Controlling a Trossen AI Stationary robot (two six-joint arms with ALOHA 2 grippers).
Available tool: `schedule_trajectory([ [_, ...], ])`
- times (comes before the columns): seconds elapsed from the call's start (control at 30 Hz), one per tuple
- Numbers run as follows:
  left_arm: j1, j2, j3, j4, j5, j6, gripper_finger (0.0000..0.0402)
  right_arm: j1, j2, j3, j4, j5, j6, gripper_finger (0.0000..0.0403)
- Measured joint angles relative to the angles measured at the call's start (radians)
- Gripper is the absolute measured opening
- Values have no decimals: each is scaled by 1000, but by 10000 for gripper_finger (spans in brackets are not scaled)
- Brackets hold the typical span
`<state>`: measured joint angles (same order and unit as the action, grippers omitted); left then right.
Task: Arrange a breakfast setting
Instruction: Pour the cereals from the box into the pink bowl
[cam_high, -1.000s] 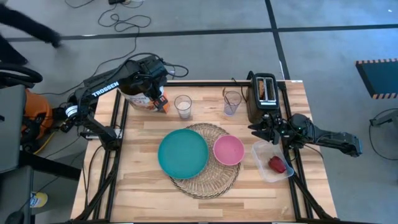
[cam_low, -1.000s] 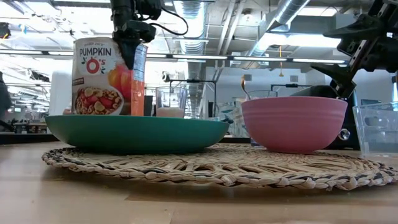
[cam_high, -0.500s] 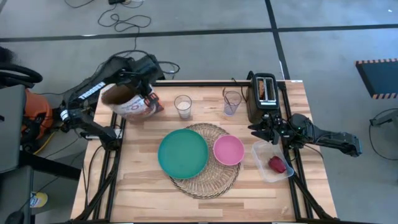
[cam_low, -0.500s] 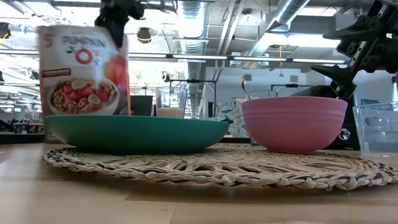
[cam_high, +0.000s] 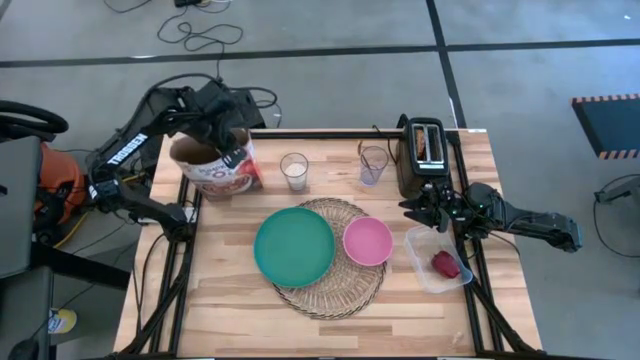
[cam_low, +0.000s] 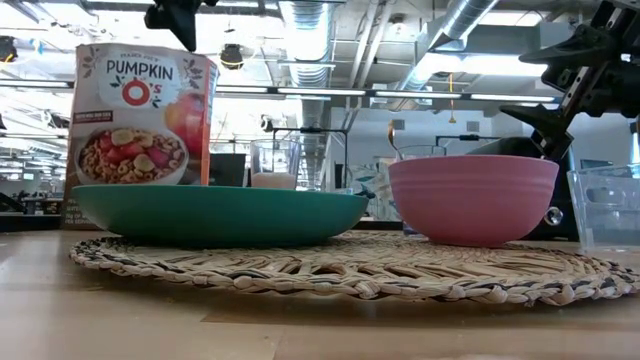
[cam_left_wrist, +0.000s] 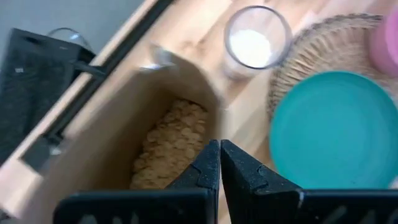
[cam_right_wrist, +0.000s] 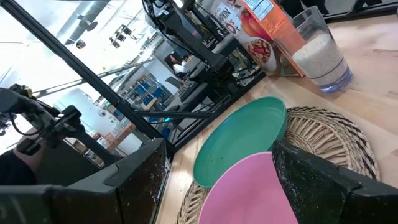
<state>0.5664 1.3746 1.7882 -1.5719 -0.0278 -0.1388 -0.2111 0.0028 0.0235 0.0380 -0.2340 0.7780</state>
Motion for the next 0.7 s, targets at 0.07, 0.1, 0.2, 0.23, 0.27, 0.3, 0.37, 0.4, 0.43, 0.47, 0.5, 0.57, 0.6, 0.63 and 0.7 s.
schedule_trajectory([
  [0.07, -1, -2, 0, 0, 24, -2, 2, 0, 0, 0, 0, 0, 0, 320],
  [0.1, -1, -5, 0, 1, 30, -3, 5, 0, 0, 0, 0, 0, 0, 320],
  [0.2, 0, -21, 0, 2, 39, -14, 25, 1, 0, 0, 0, 0, 0, 320],
  [0.23, 0, -27, 0, 4, 42, -21, 35, 1, 0, 0, 0, 0, 0, 320],
  [0.27, 0, -34, 0, 6, 43, -28, 46, 1, 0, 0, 0, 0, 0, 320],
  [0.3, 0, -41, 0, 11, 44, -36, 59, 1, 0, 0, 0, 0, 0, 320],
  [0.37, 0, -59, 0, 15, 51, -49, 88, 1, 0, 0, 0, 0, 0, 320],
  [0.4, 0, -69, 0, 14, 53, -52, 103, 1, 0, 0, 0, 0, 0, 320],
  [0.43, 0, -79, 0, 14, 55, -56, 118, 1, 0, 0, 0, 0, 0, 320],
  [0.47, 0, -89, 0, 14, 53, -58, 132, 1, 0, 0, 0, 0, 0, 320],
  [0.5, 0, -99, -2, 15, 47, -58, 146, 1, 0, 0, 0, 0, 0, 320],
  [0.57, 0, -120, -20, 17, 9, -58, 169, 1, 0, 0, 0, 0, 0, 320],
  [0.6, 0, -131, -35, 22, -12, -61, 179, 1, 0, 0, 0, 0, 0, 320],
  [0.63, 0, -143, -55, 31, -25, -62, 187, 1, 0, 0, 0, 0, 0, 320],
  [0.7, 0, -170, -110, 59, -28, -58, 198, 1, 0, 0, 0, 0, 0, 320],
])
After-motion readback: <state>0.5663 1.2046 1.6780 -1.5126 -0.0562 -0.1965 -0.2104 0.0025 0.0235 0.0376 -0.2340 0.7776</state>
